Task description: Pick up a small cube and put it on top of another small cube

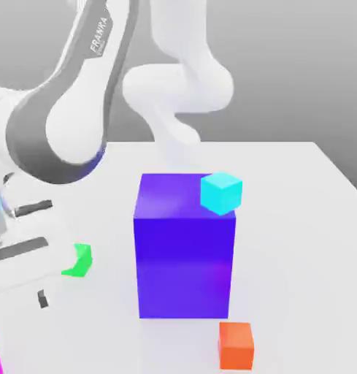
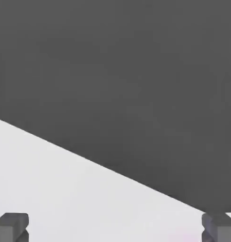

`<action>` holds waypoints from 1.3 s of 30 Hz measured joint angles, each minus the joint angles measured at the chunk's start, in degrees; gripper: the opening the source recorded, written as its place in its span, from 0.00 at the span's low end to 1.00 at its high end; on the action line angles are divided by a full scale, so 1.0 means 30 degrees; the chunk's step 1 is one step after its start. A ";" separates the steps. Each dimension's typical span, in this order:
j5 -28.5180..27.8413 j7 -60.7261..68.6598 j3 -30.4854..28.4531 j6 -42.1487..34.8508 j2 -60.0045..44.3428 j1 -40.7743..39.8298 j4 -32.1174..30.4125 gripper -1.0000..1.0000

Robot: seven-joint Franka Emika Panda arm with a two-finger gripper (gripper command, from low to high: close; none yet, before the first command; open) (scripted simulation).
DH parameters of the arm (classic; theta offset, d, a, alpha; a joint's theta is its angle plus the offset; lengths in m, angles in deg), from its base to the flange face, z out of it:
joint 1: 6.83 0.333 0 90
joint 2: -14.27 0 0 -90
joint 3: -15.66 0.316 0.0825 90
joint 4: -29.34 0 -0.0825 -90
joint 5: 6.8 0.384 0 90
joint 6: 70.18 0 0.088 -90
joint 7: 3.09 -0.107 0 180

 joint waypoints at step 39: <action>-0.0809 0.2728 0.0088 0.2338 -0.4741 -0.1671 0.0831 0.00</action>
